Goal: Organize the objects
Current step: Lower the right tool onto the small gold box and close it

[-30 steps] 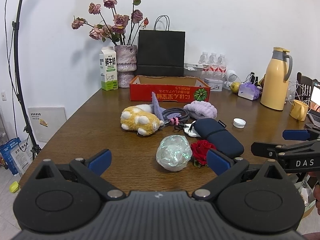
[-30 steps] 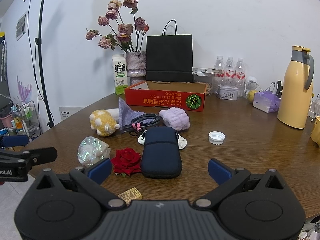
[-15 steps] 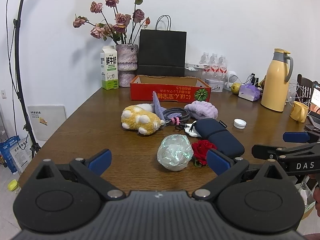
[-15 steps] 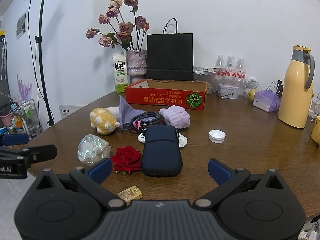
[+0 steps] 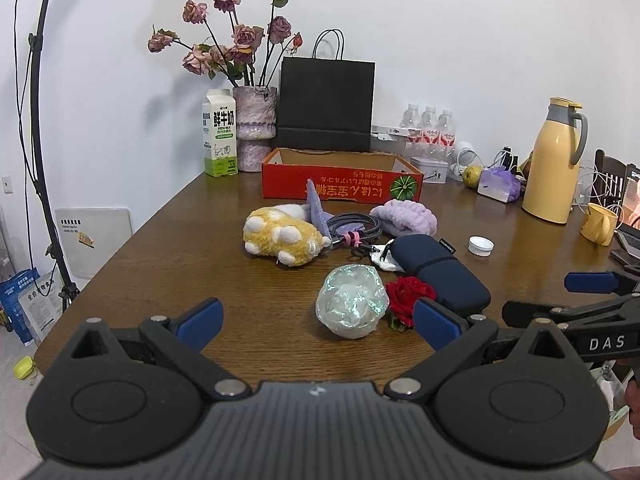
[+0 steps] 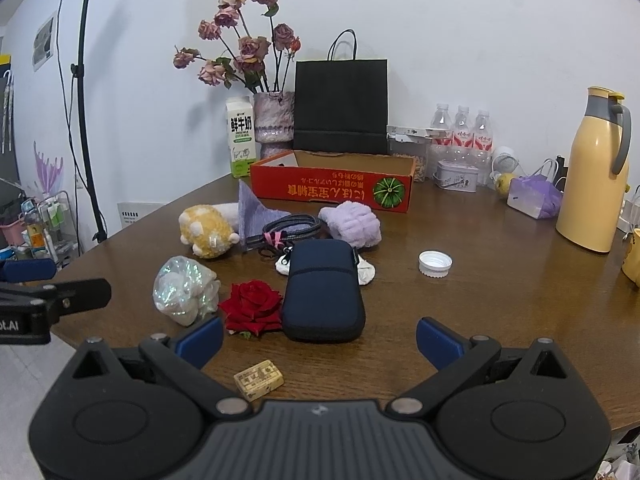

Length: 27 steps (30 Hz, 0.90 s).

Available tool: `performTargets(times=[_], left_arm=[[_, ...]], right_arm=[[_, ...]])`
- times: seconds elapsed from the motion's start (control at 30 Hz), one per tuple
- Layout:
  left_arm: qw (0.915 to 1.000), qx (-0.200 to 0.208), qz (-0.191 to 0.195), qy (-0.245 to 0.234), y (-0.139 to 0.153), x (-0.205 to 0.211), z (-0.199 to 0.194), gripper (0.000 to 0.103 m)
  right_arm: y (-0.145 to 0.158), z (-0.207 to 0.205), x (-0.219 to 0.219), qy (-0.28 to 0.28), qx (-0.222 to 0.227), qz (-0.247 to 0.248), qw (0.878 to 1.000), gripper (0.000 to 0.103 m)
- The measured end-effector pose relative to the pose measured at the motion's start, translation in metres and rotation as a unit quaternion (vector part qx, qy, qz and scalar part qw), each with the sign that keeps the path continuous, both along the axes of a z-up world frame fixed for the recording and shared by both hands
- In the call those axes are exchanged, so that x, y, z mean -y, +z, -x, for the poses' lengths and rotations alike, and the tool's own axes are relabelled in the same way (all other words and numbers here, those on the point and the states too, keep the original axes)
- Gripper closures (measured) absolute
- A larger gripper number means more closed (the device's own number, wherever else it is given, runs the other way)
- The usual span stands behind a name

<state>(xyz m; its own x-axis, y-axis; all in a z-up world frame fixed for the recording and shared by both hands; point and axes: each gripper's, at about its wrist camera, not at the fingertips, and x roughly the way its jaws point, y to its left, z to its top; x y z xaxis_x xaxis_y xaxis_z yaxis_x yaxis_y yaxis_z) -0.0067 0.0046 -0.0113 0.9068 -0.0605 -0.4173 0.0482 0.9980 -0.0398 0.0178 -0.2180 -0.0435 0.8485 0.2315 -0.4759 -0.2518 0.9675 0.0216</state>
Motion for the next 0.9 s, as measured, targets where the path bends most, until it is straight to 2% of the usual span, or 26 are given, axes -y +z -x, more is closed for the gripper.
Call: performTargets(times=[0.43,0.5,0.7,0.77,0.9], left_arm=[[0.9996,-0.025,0.013,-0.005,-0.017,-0.004,-0.009,0.0],[0.9994,-0.029,0.015,-0.006,-0.021,-0.004,-0.01,0.0],[0.999,-0.04,0.02,-0.01,-0.029,-0.005,-0.012,0.0],[0.9988,-0.043,0.021,-0.01,-0.031,-0.005,-0.013,0.0],[0.9986,-0.046,0.021,-0.013,-0.033,-0.004,-0.015,0.0]], right_arm=[[-0.024,-0.009,-0.01,0.018,-0.035,0.015,0.999,0.0],[-0.029,-0.01,-0.014,0.027,-0.04,0.02,0.999,0.003],[-0.043,-0.016,-0.024,0.056,-0.05,0.029,0.997,0.023],[-0.046,-0.017,-0.027,0.065,-0.053,0.03,0.996,0.035],[-0.048,-0.017,-0.03,0.084,-0.041,0.031,0.995,0.05]])
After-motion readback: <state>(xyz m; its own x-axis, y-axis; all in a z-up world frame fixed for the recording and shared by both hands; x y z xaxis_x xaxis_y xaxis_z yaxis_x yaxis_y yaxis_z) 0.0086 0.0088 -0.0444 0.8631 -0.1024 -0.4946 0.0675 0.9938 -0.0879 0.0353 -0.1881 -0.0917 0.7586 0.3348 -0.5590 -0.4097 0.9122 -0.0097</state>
